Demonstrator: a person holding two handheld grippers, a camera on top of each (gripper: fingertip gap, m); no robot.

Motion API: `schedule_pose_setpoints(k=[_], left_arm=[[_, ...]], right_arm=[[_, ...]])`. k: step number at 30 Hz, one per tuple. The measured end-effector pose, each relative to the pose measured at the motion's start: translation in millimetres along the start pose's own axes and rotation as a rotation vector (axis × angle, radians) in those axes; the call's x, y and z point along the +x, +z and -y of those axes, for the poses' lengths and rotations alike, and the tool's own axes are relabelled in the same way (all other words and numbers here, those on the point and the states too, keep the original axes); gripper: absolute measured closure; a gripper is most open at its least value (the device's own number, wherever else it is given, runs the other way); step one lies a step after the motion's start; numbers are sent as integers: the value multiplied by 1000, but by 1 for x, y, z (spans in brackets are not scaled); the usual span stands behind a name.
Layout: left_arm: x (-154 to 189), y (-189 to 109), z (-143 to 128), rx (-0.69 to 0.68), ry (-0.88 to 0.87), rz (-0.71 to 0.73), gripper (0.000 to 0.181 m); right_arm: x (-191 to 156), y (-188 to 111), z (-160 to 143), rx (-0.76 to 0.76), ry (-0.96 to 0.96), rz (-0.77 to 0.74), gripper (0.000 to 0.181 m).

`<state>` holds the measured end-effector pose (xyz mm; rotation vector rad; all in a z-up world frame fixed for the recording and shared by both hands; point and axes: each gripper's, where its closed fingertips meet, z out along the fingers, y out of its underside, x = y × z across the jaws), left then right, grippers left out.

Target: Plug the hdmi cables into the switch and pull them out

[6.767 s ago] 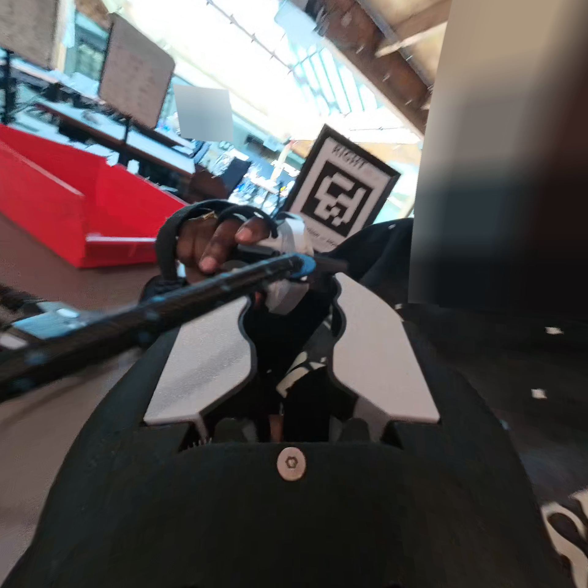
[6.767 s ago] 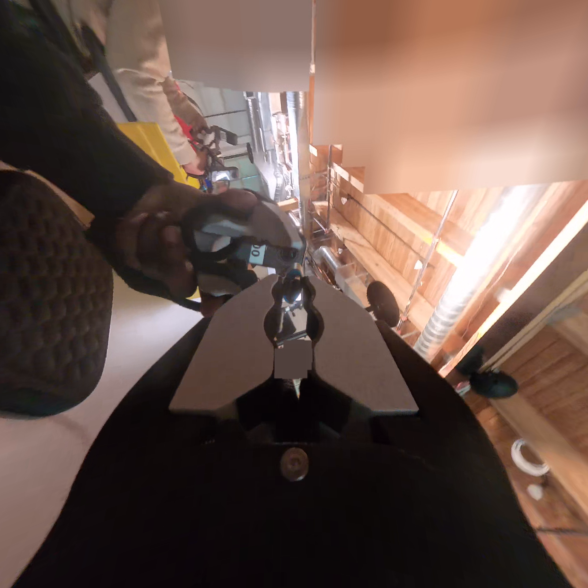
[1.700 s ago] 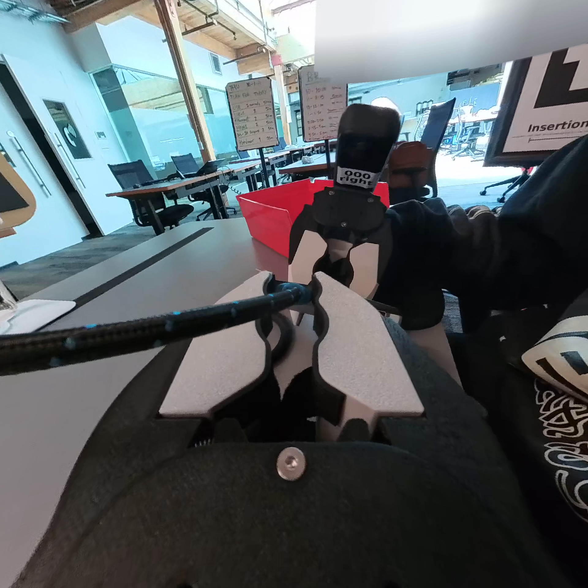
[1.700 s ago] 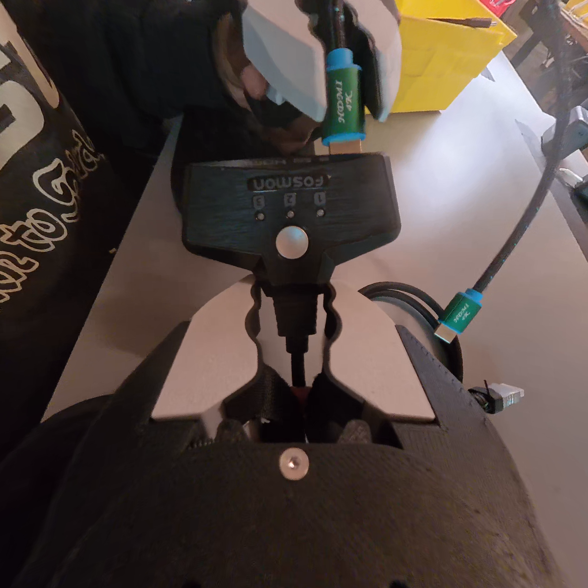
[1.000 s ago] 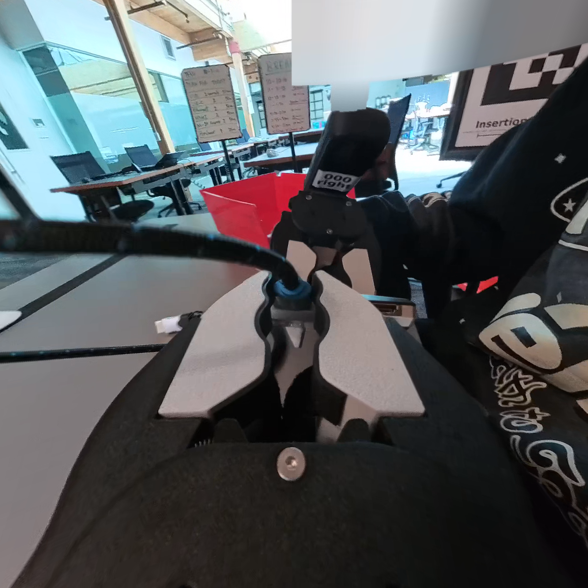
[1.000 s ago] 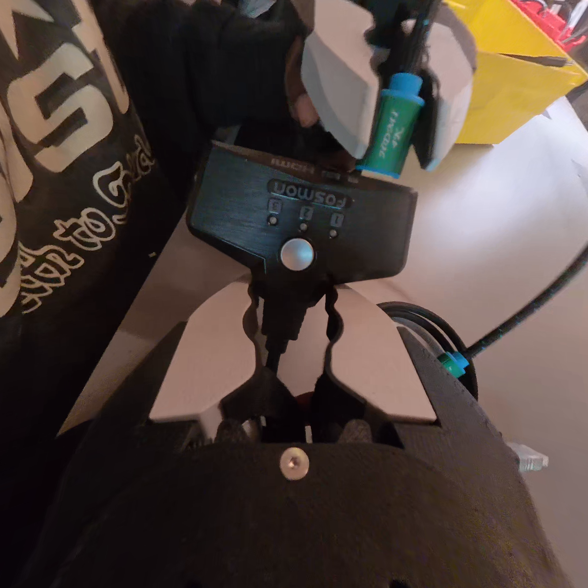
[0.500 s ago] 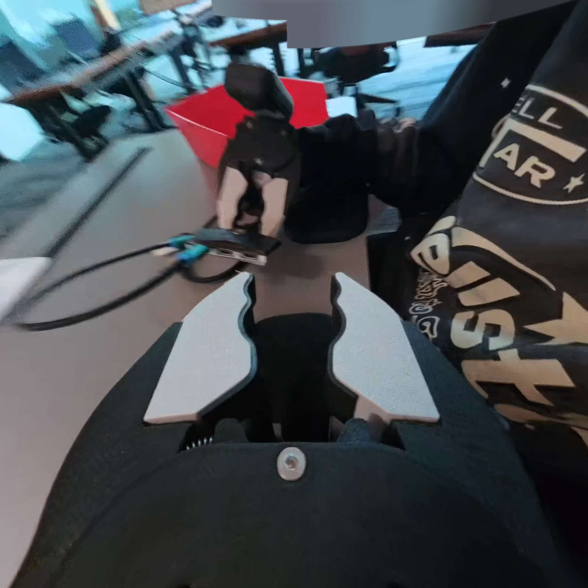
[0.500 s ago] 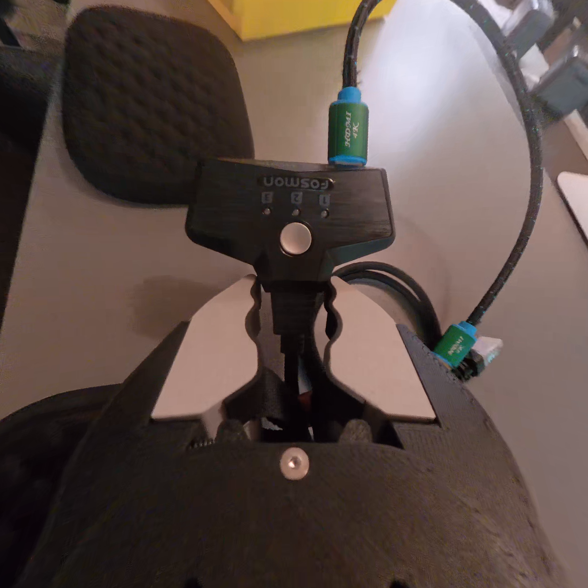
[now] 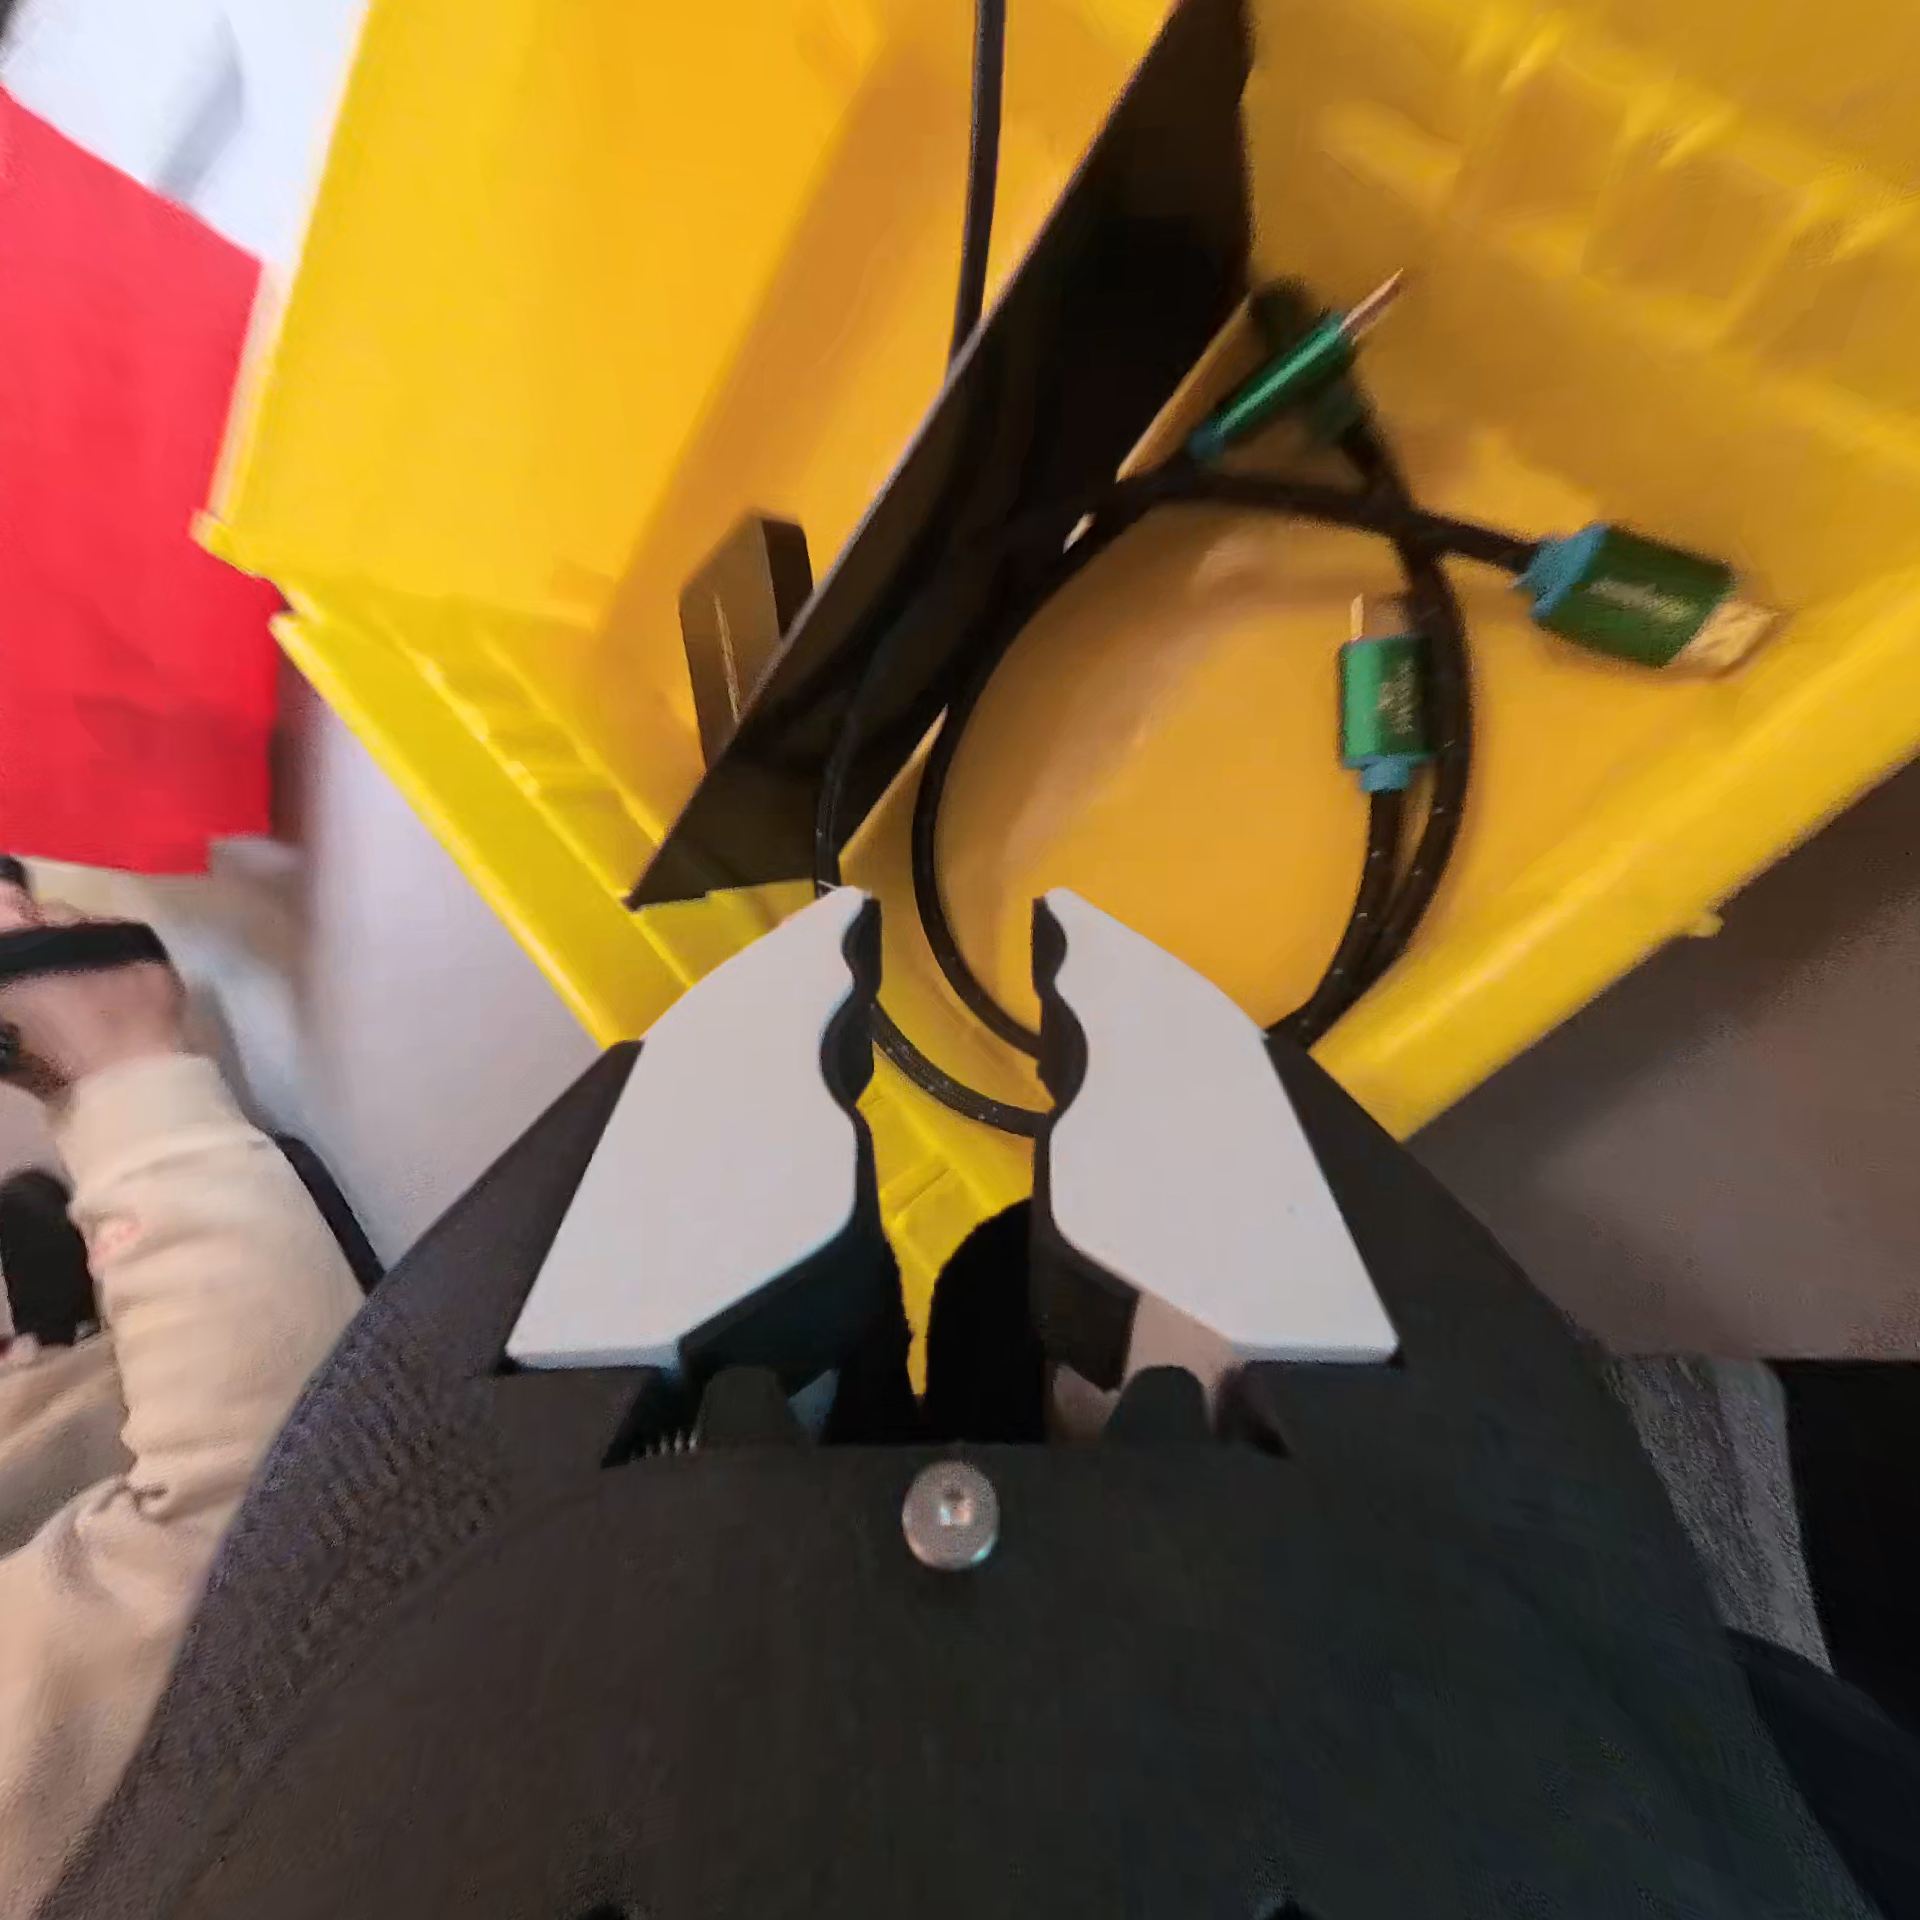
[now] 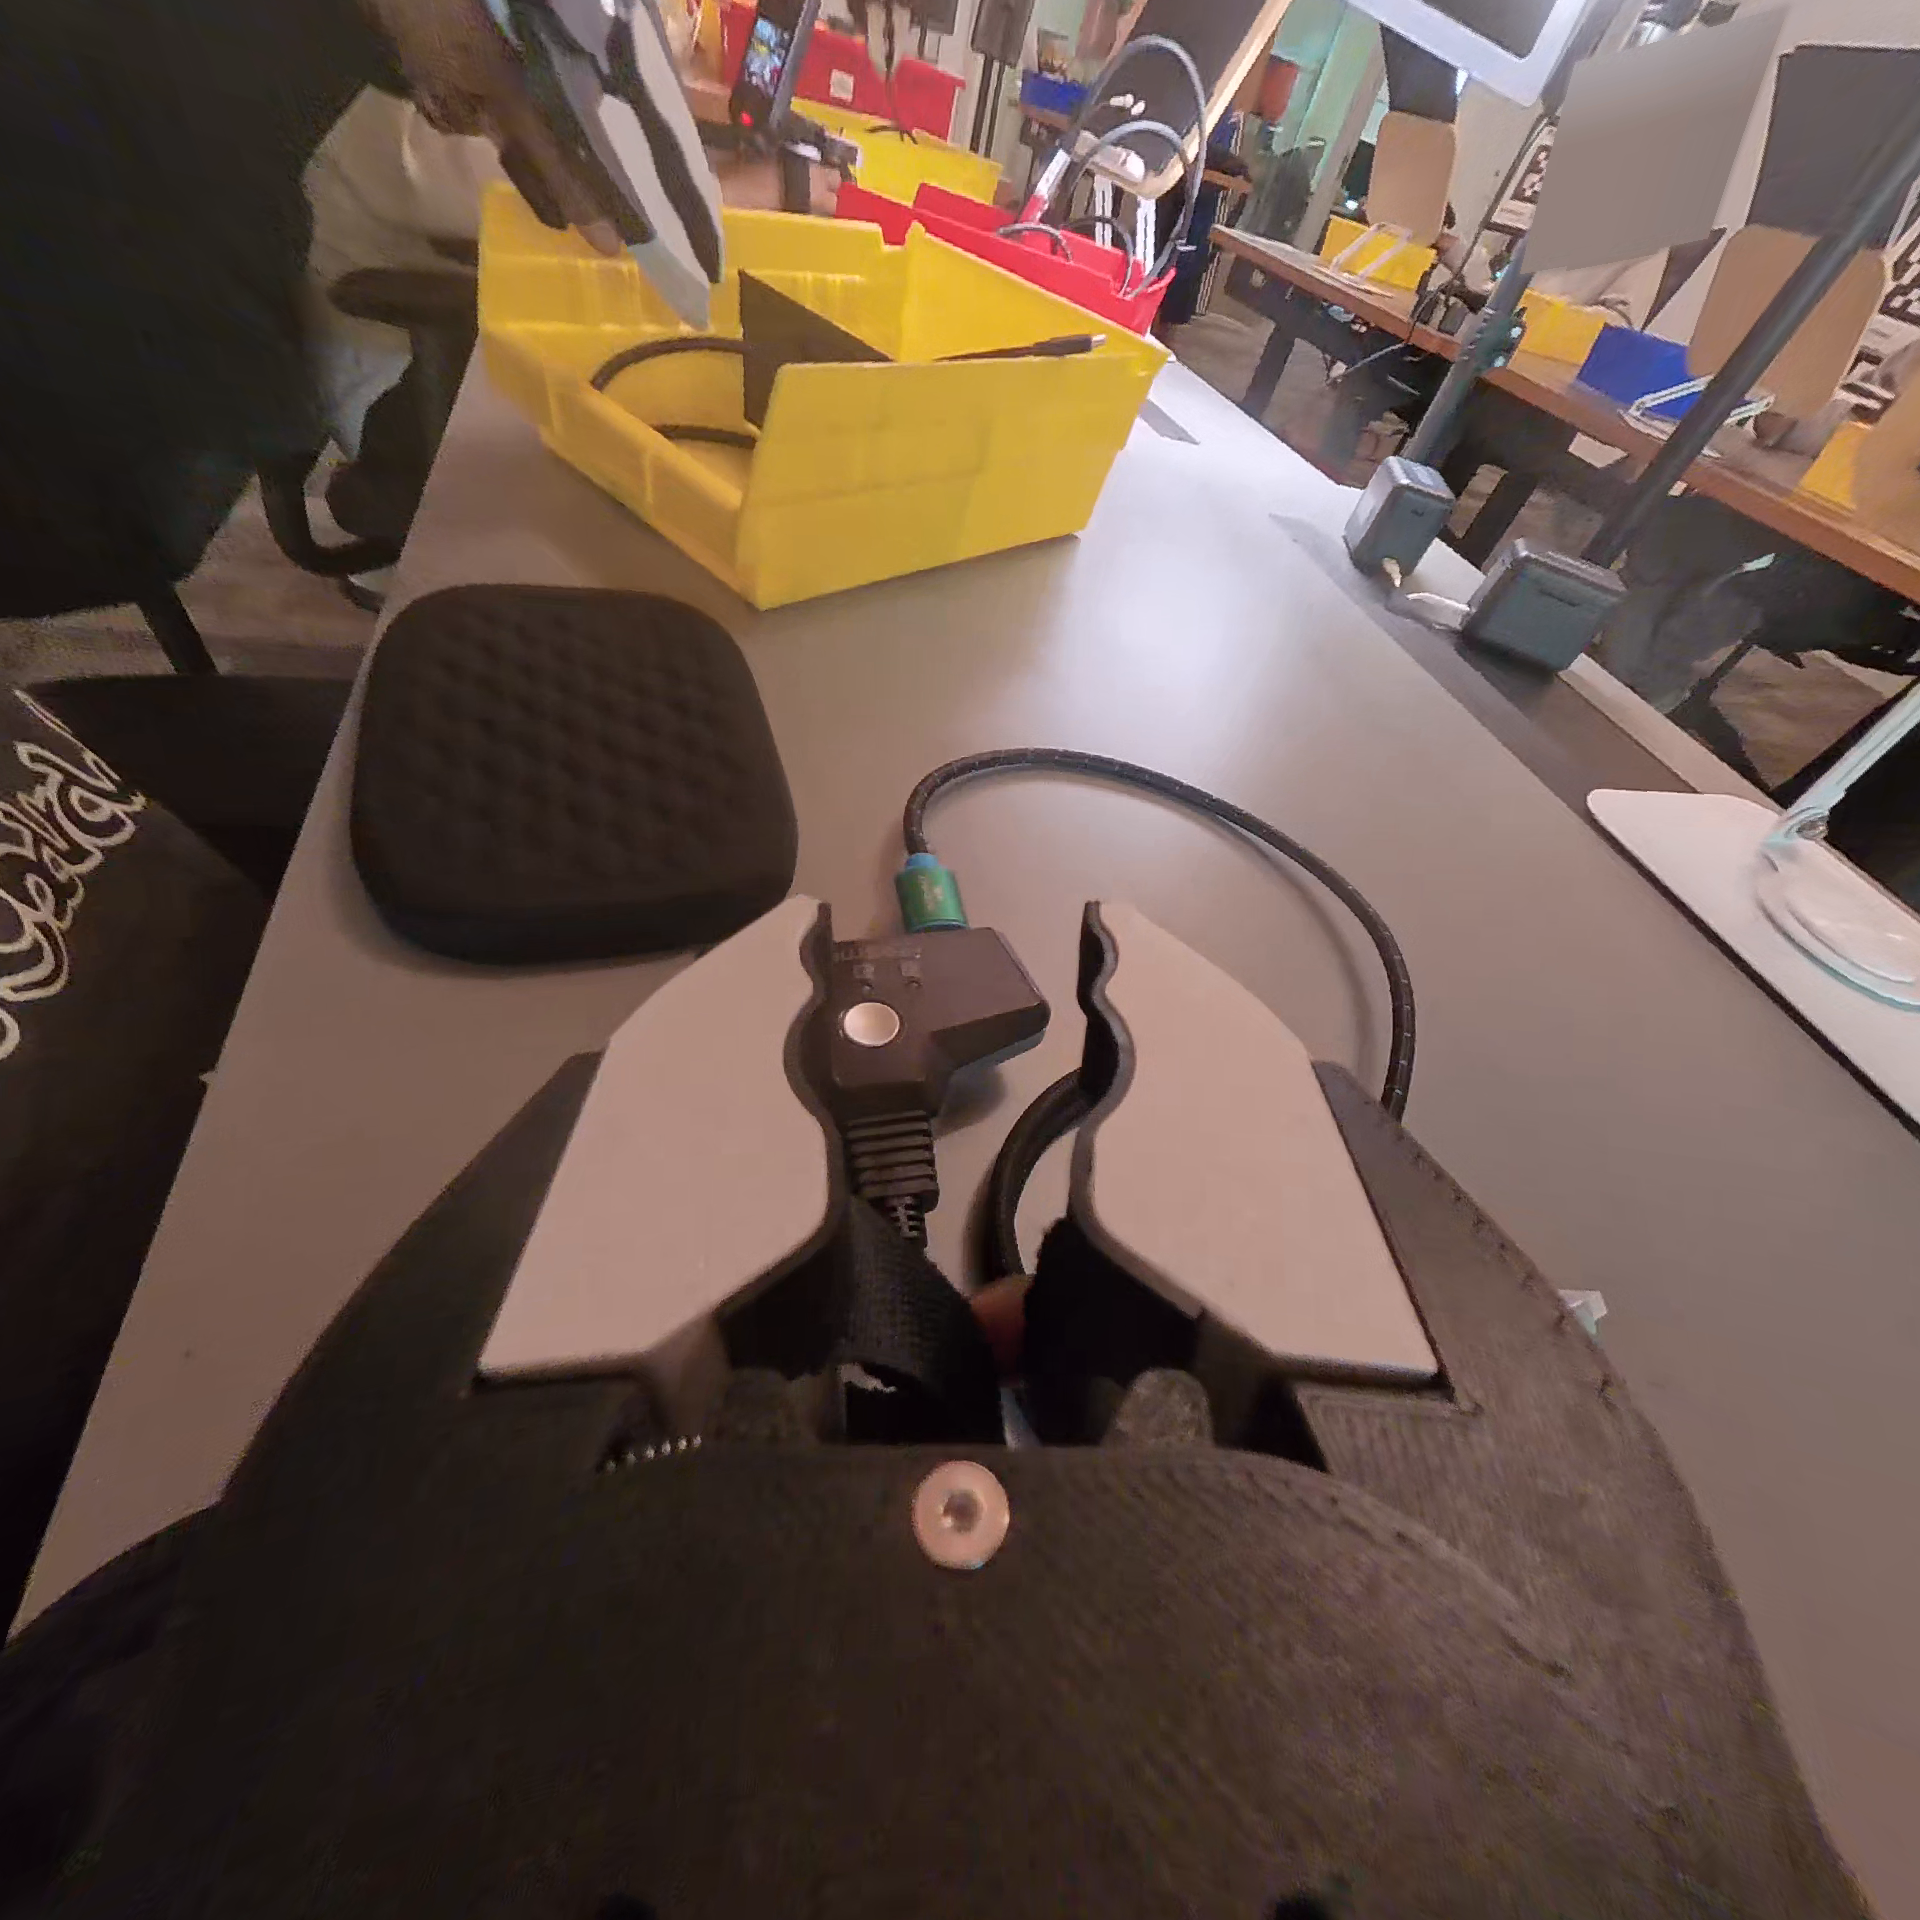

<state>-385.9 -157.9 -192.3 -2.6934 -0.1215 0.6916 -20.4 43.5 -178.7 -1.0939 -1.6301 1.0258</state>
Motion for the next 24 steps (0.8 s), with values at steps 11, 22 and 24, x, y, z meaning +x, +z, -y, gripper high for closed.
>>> schedule_pose_setpoints(k=[11, 22, 24], left_arm=[[-35, 53, -32, -332, 86, 295, 156], [-55, 2, -3, -163, 6, 435, 175], [-63, -32, 14, -58, -25, 488, 175]], right_arm=[[-5, -1, 3, 7, -51, 6, 137], [-6, 1, -1, -9, -88, 3, 140], [-7, 0, 3, 15, -70, 8, 140]])
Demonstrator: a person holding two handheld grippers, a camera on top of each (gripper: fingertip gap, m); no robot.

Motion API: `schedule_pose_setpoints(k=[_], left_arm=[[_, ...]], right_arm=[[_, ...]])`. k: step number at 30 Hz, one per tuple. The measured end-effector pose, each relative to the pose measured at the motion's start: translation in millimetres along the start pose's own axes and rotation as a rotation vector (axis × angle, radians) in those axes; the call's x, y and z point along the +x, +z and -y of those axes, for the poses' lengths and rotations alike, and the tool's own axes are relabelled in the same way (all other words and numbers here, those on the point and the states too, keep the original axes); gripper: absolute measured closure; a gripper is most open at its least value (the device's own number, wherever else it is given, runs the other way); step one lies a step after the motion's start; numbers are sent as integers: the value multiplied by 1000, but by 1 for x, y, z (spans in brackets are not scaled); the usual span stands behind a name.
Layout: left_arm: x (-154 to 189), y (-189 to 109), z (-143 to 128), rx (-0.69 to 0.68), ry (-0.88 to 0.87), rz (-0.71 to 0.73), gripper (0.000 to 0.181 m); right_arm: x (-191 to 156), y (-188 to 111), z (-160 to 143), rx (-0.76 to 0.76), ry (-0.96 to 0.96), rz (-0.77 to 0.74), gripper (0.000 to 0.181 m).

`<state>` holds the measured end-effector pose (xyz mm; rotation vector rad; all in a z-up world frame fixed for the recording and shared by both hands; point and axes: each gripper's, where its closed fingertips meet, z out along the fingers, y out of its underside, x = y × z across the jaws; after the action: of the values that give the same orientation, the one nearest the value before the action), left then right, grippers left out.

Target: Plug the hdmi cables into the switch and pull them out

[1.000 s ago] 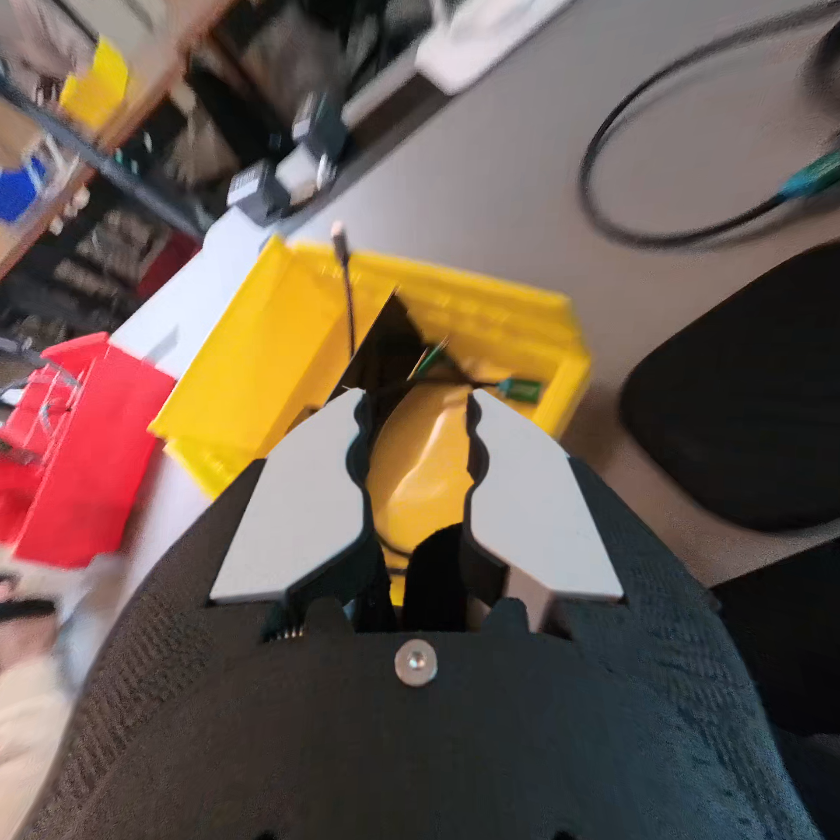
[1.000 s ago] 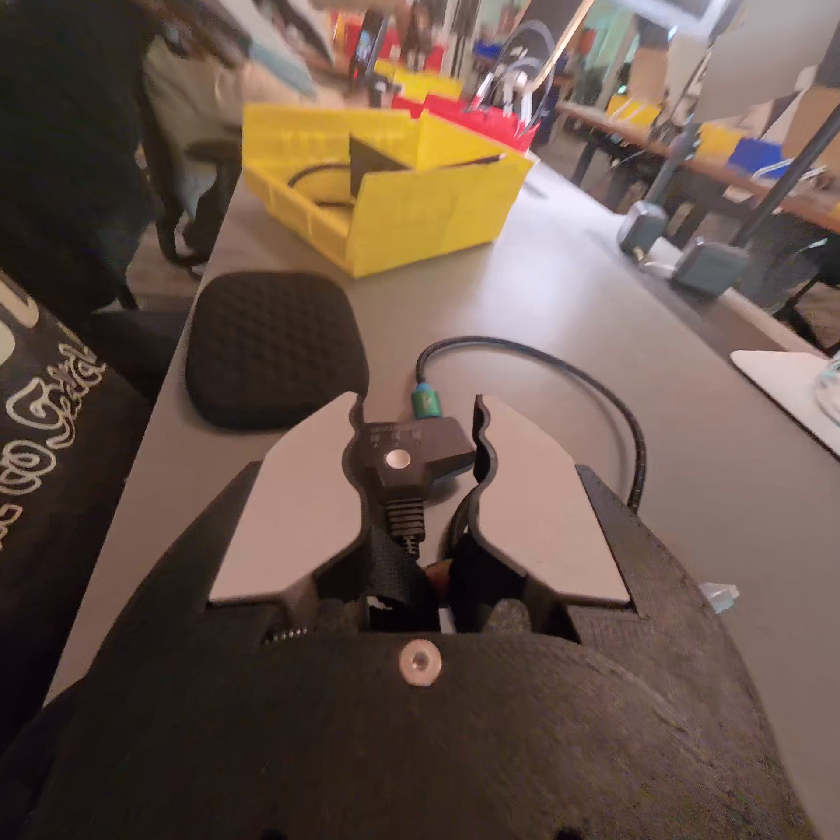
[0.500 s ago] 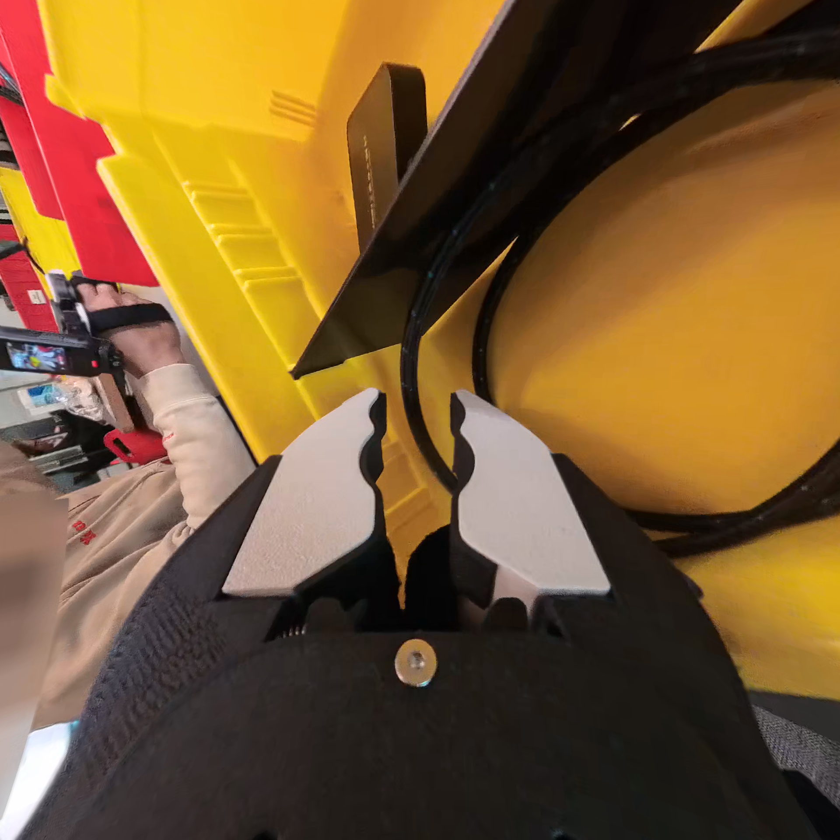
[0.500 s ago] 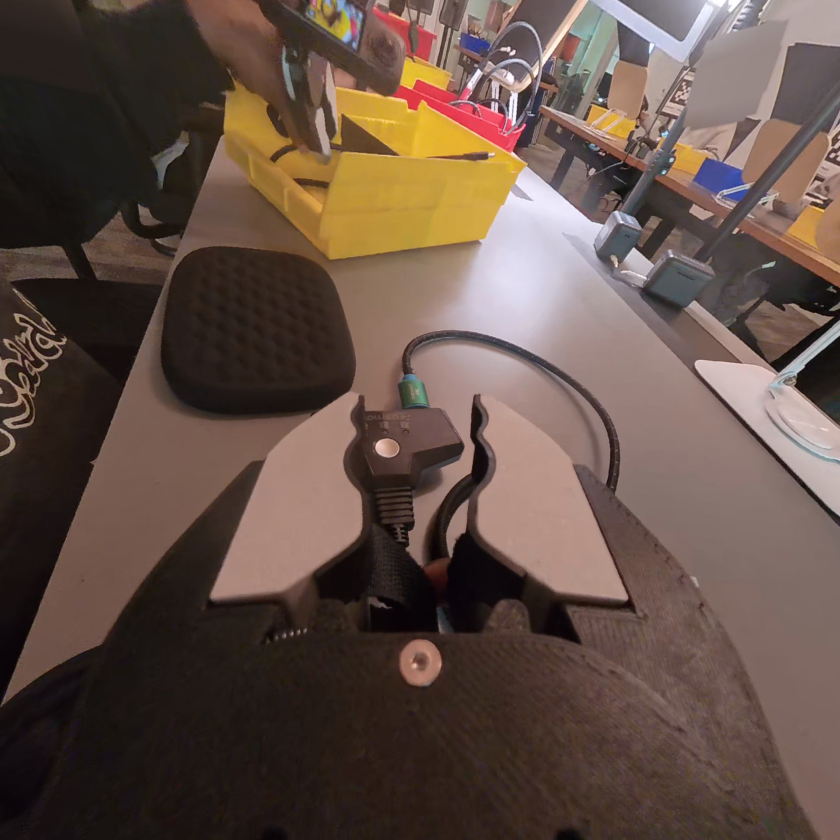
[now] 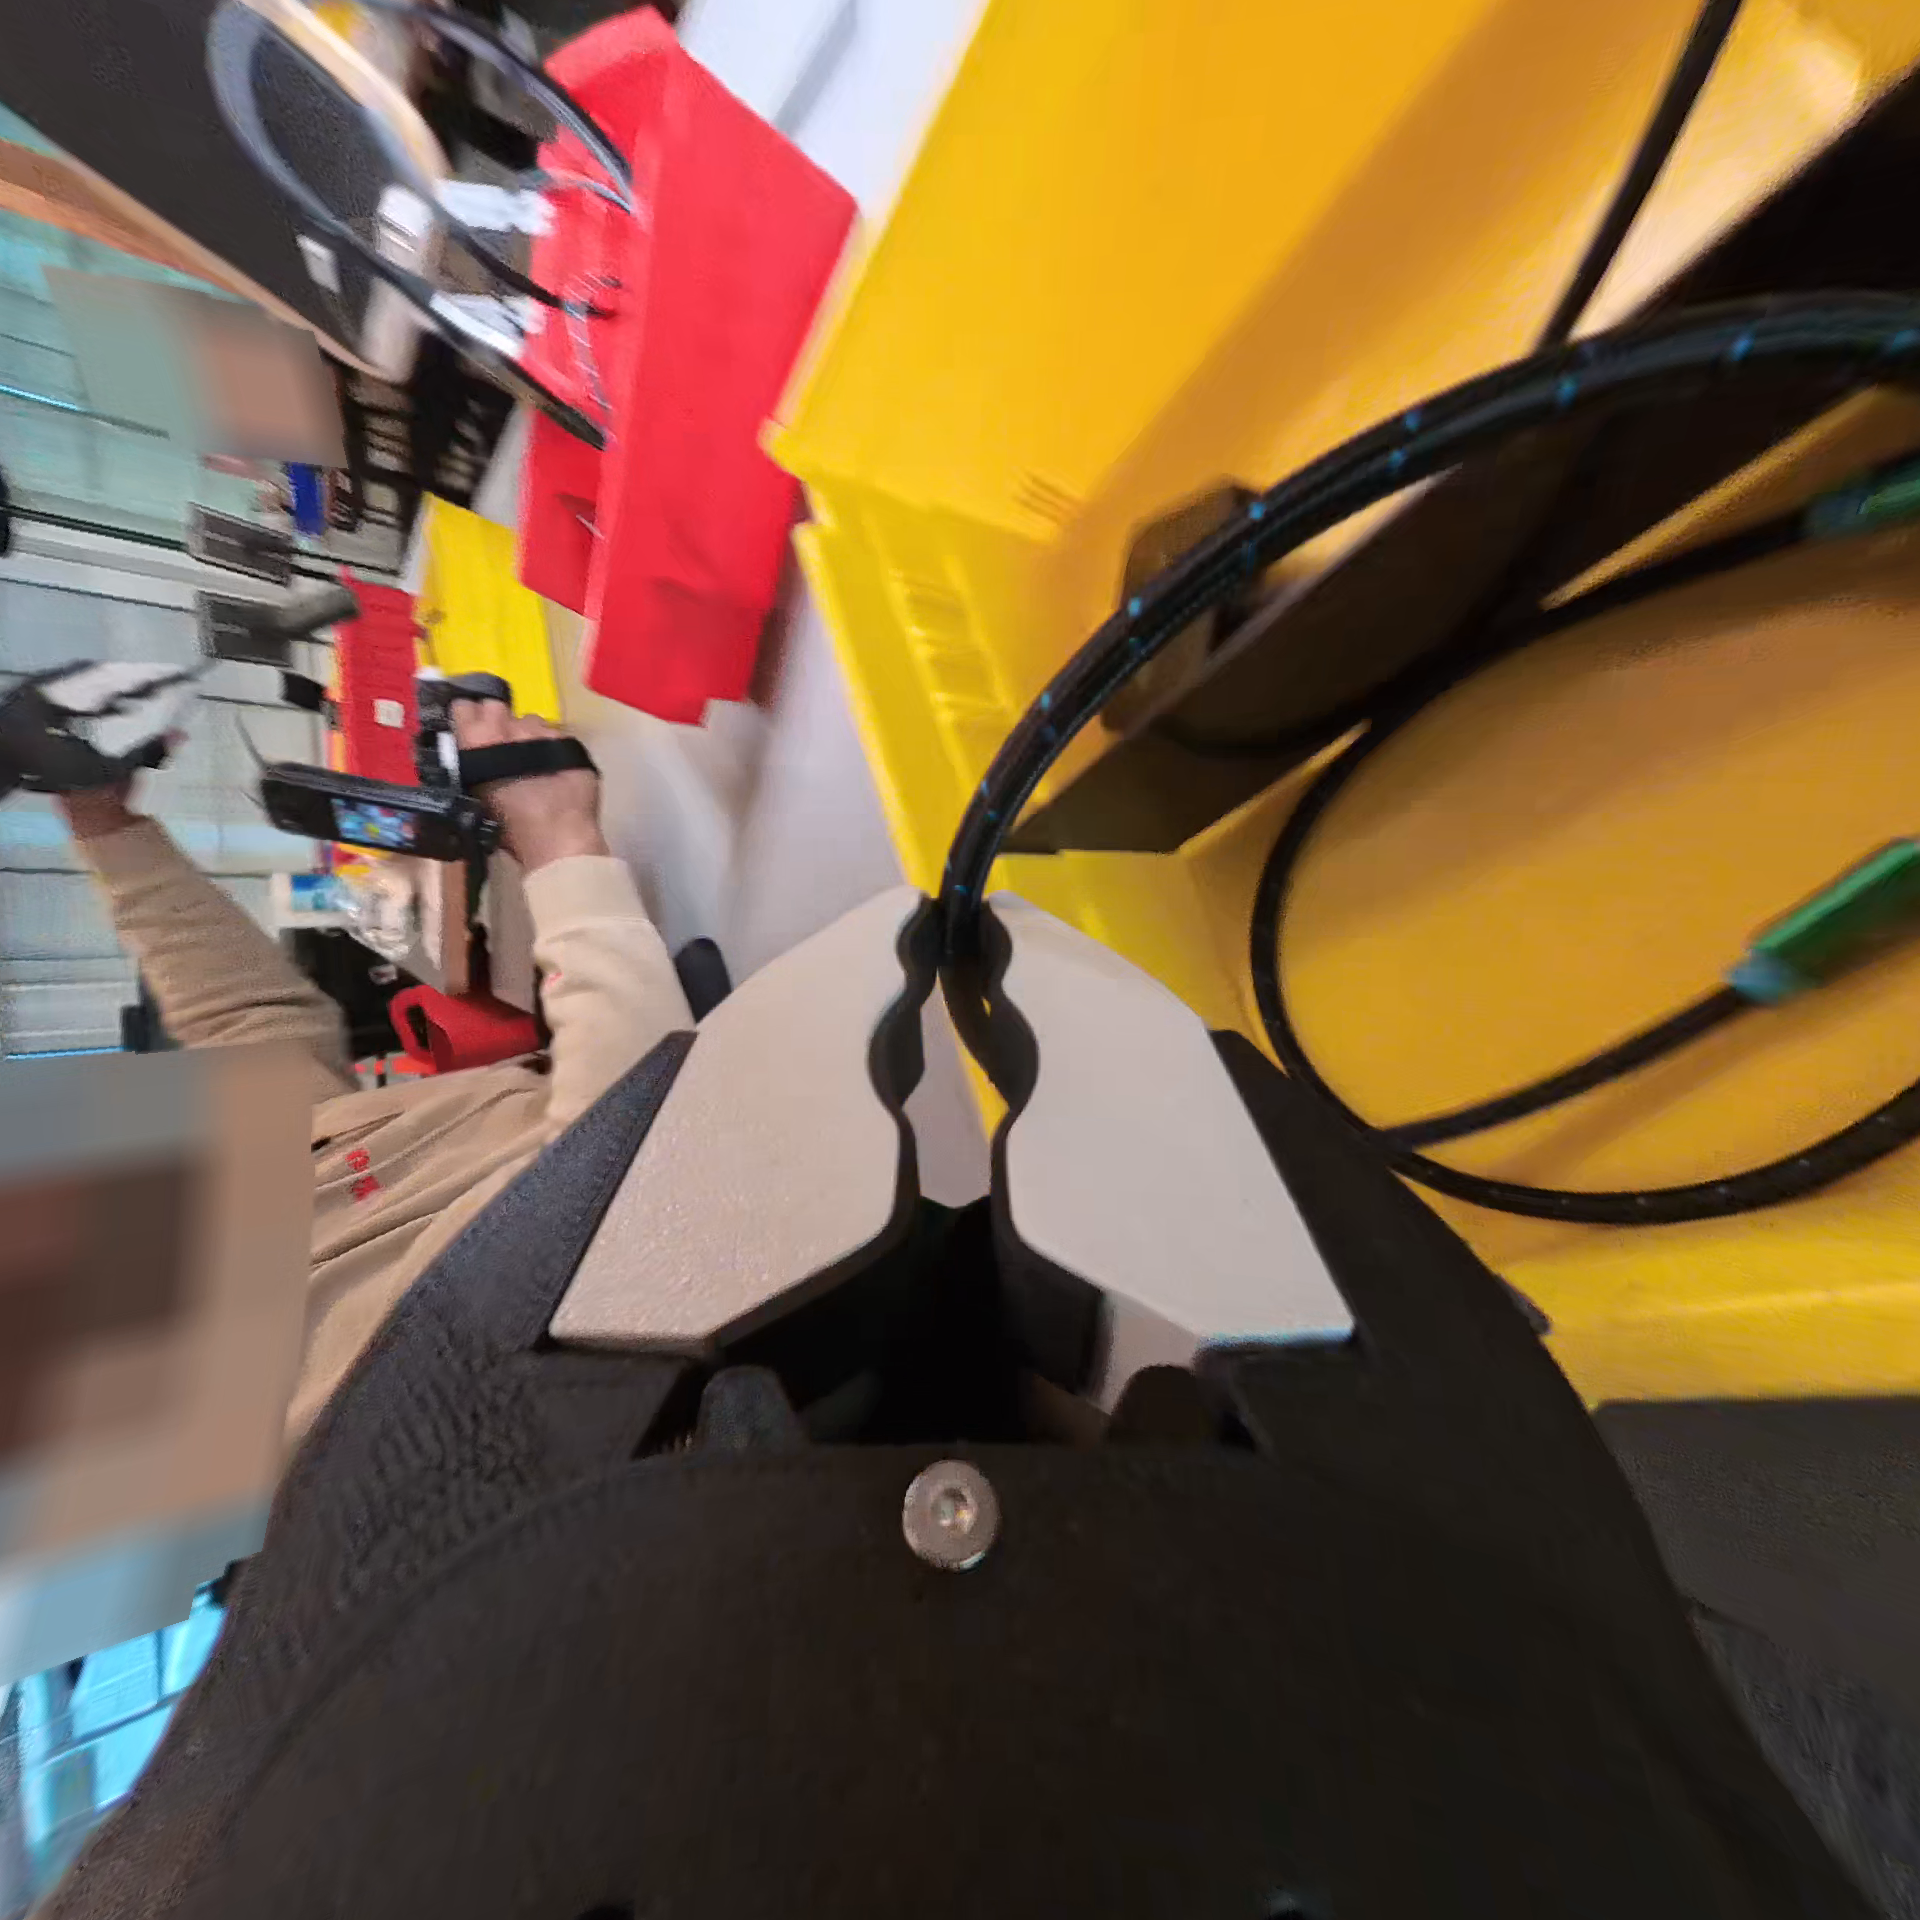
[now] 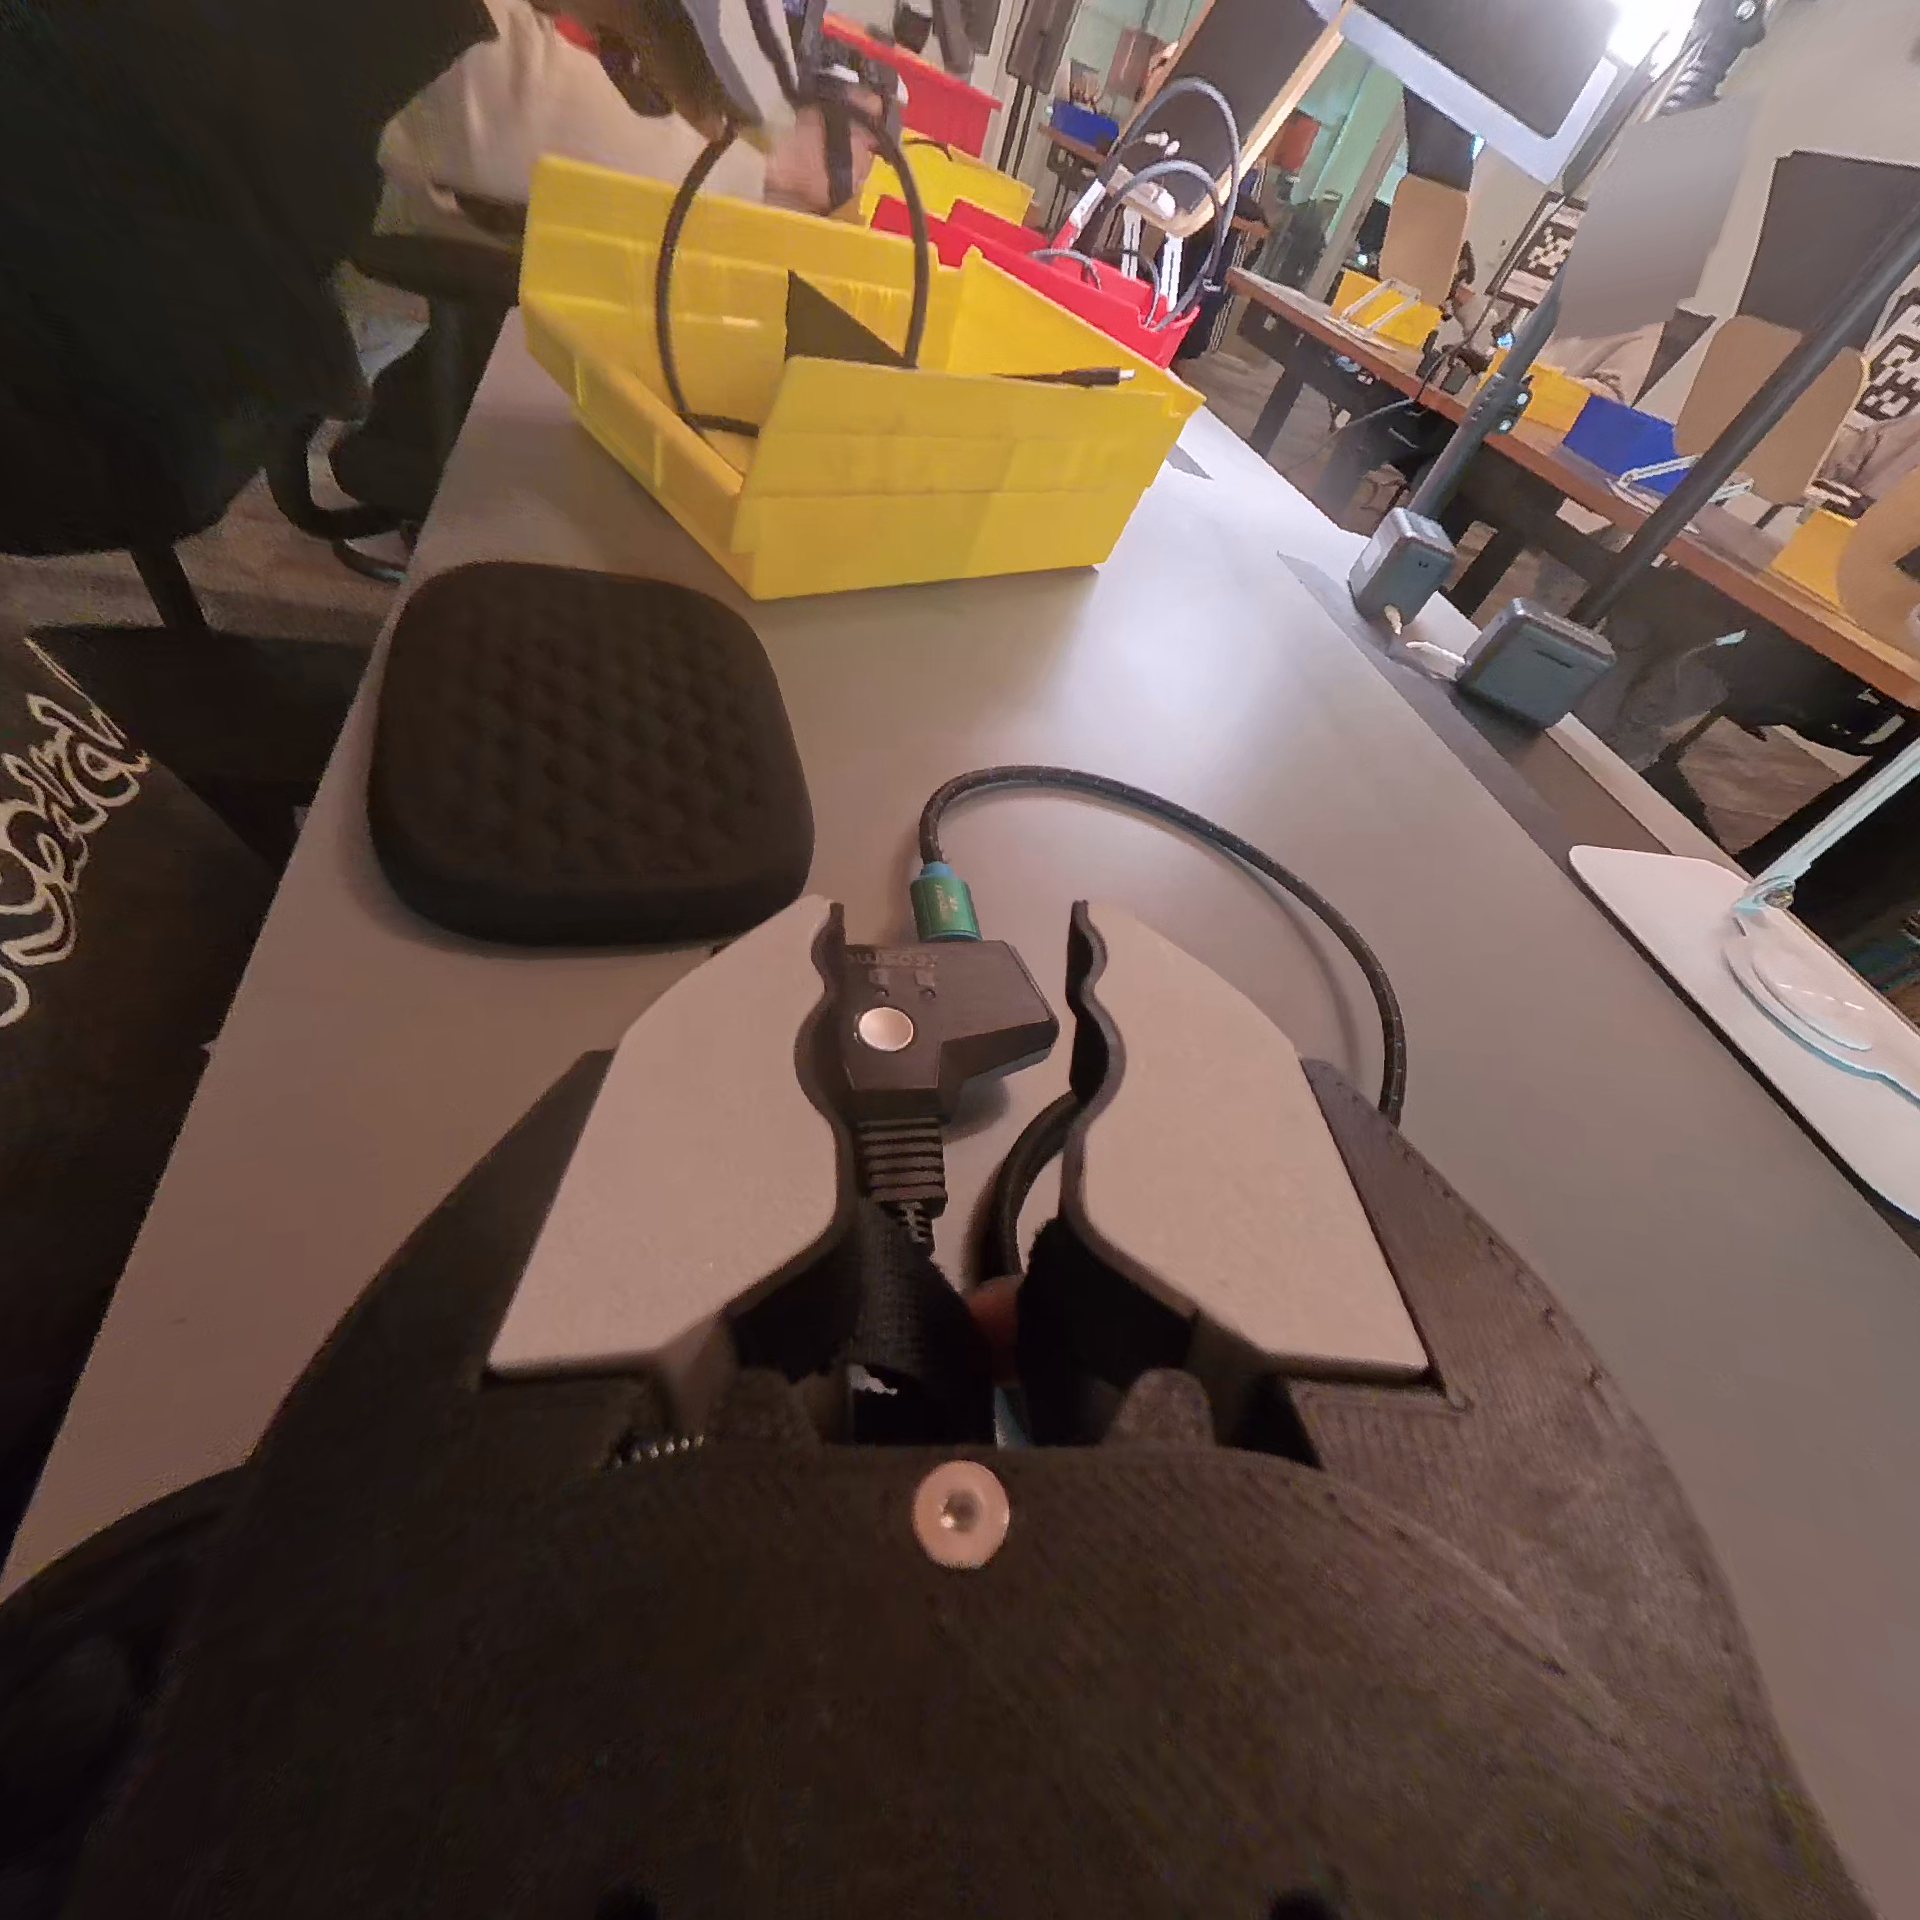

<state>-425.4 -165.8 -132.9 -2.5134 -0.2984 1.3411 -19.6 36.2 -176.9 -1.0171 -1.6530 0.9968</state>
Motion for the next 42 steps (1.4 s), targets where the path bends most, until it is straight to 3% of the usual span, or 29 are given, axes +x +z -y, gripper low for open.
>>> schedule_pose_setpoints(k=[8, 11, 14, 18, 24, 33, 37, 42], left_arm=[[-70, -108, 52, 417, -202, 186, 175], [-70, -143, 73, 594, -243, 163, 175], [-47, -168, 93, 717, -237, 87, 175], [4, -186, 119, 813, -180, -55, 175], [61, -200, 148, 881, -142, -214, 175], [97, -206, 163, 914, -107, -331, 174], [111, -213, 166, 948, -93, -400, 175], [111, -231, 176, 1113, -179, -484, 167]], right_arm=[[1, -3, 10, 55, 37, -3, 141], [-4, 0, 13, 69, 36, 14, 140], [-9, 1, 26, 140, 70, 34, 138], [-11, 6, 49, 271, 159, 11, 133], [-20, 15, 79, 420, 114, -77, 126], [2, 16, 79, 412, 76, -268, 134], [-2, 15, 80, 411, 26, -256, 168], [14, -10, 89, 436, -139, -459, 169]])
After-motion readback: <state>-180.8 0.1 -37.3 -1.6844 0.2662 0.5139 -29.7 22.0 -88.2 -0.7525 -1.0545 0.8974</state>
